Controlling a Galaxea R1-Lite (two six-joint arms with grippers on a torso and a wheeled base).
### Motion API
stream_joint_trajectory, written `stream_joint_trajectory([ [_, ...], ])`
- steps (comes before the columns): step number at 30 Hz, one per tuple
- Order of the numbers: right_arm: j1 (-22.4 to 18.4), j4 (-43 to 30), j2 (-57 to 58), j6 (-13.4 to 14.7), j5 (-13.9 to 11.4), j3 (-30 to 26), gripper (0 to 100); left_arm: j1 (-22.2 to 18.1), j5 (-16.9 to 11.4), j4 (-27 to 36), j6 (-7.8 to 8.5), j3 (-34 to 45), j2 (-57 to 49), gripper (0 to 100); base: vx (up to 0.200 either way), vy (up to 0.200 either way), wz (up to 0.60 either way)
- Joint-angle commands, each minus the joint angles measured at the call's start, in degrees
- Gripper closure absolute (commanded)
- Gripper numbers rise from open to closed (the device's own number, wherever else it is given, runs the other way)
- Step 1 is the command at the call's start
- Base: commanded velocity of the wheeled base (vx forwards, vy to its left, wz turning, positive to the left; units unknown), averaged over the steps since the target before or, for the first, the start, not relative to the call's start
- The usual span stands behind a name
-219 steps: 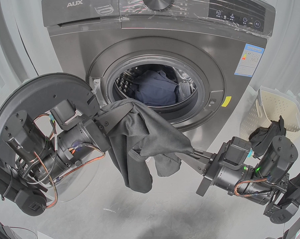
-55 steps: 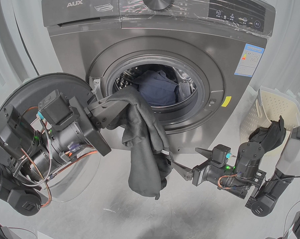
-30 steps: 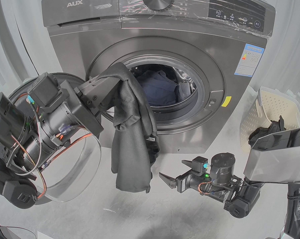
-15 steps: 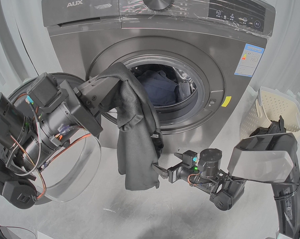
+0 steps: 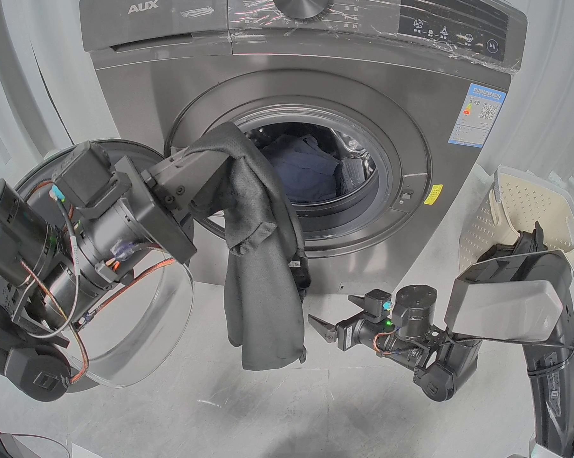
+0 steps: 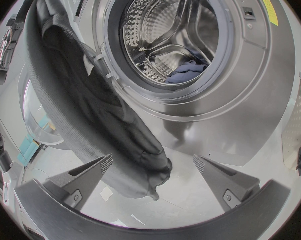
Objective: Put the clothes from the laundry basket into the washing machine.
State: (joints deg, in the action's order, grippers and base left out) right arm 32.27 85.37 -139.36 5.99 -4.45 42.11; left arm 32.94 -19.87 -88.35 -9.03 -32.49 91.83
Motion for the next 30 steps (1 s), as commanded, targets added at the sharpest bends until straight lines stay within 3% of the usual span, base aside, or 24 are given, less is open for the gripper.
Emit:
stream_joint_trajectory([
  [1, -0.98, -0.29, 1.37, -0.1, -0.03, -0.01, 0, 0.02, 0.01, 0.02, -0.02, 0.06, 0.1, 100, 0.0, 0.0, 0.0],
  [8, -0.45, -0.38, -2.32, -0.1, -0.03, 4.74, 0, 0.02, 0.01, -0.07, -0.02, 0.14, 0.19, 100, 0.0, 0.0, 0.0],
  [15, 1.92, -0.47, -3.81, -0.1, -0.03, 5.53, 0, 0.02, 0.01, -0.07, -0.11, -0.03, 0.01, 100, 0.0, 0.0, 0.0],
  [16, 2.98, -0.64, -5.22, -0.18, 0.06, 9.31, 0, 0.02, 0.01, -0.07, -0.11, 0.06, 0.1, 100, 0.0, 0.0, 0.0],
  [20, 2.98, -0.64, -6.45, -0.18, 0.14, 13.44, 0, 0.02, 0.01, -0.07, -0.2, 0.06, 0.01, 100, 0.0, 0.0, 0.0],
  [30, 3.85, -0.47, -7.41, -0.89, -0.21, 17.57, 0, 0.02, 0.01, -0.07, -0.2, 0.06, 0.01, 100, 0.0, 0.0, 0.0],
])
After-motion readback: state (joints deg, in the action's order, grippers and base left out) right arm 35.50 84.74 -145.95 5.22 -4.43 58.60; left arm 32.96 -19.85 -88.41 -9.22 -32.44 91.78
